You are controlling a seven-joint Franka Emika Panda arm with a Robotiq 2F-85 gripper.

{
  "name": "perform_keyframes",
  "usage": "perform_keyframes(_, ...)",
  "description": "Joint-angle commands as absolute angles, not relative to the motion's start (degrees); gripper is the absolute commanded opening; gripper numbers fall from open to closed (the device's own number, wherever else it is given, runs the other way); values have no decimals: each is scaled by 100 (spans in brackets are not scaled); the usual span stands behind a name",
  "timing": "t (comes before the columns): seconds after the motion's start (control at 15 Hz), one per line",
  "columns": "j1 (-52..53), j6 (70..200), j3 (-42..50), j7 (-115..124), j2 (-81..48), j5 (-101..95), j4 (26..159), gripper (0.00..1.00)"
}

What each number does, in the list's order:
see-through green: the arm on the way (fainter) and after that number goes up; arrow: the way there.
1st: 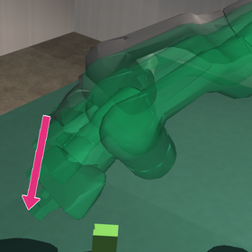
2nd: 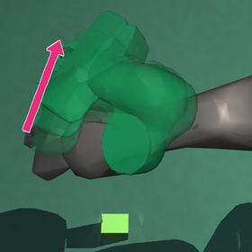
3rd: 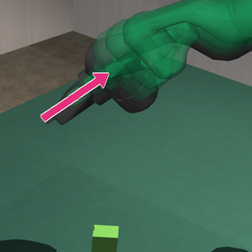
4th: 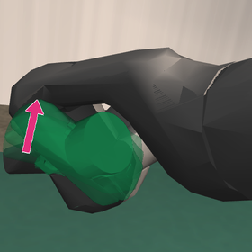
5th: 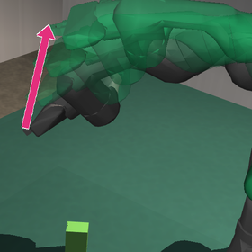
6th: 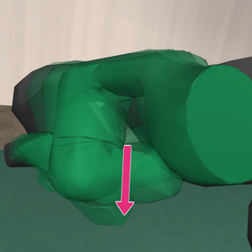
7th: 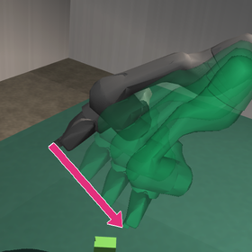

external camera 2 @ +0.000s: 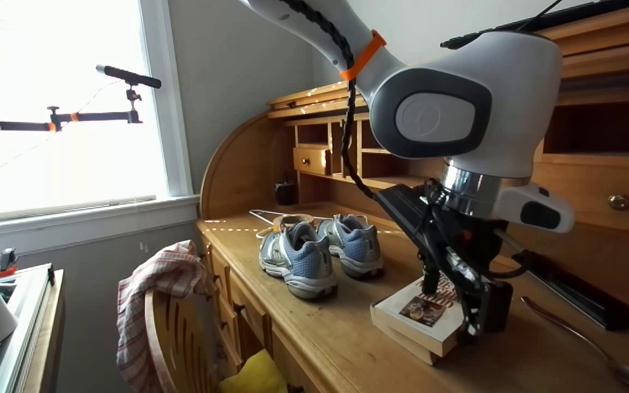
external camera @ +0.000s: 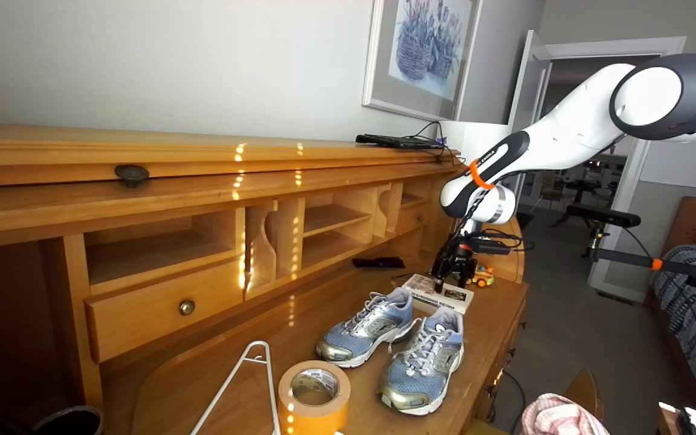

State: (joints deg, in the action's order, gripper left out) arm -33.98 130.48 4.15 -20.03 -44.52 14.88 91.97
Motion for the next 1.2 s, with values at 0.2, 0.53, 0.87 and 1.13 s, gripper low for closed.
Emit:
perform_keyframes(0.2,-3629,13294,273,-2173,-4086,2088,9932,100)
perform_keyframes(0.53,-3697,13602,313,-2199,-3834,2201,10476,100)
perform_keyframes(0.87,-3723,13892,292,-2255,-3618,2321,10924,100)
perform_keyframes(1.13,-3756,14064,257,-2309,-3560,2429,11086,100)
